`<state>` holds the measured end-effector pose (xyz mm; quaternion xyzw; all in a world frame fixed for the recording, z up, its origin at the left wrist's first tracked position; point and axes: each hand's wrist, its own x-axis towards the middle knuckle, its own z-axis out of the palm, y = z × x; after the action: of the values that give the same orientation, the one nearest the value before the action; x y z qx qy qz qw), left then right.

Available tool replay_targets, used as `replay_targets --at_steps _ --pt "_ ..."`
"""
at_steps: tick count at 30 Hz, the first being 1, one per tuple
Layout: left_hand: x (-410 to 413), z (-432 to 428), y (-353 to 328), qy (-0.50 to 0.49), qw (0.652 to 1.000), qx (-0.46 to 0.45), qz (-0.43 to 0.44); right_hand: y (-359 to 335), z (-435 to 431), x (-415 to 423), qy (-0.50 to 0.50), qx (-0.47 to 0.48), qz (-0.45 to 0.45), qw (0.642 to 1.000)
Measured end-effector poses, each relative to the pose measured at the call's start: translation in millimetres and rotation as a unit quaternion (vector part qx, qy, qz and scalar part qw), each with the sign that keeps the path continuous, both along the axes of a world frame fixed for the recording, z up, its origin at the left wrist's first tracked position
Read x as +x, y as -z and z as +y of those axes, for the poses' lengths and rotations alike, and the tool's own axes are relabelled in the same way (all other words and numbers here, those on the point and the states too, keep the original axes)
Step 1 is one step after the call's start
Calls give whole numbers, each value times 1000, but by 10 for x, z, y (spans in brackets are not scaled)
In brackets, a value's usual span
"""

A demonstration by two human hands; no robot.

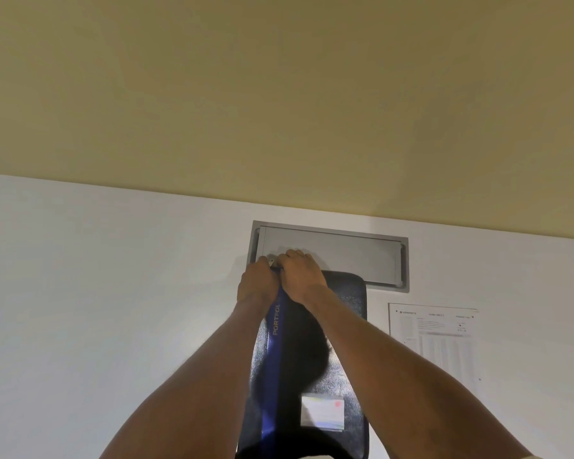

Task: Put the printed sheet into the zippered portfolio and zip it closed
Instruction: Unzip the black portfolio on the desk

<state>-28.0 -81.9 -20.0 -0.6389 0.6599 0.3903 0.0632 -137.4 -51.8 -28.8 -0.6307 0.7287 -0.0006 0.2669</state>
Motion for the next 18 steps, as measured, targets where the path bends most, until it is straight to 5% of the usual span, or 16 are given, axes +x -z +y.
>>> replay_targets --at_steps 12,18 --pt "3 19 -7 -18 999 -10 51 -131 -182 8 -28 46 10 998" --pt "-4 48 -62 -33 998 -8 49 -194 -254 70 28 76 -73 994"
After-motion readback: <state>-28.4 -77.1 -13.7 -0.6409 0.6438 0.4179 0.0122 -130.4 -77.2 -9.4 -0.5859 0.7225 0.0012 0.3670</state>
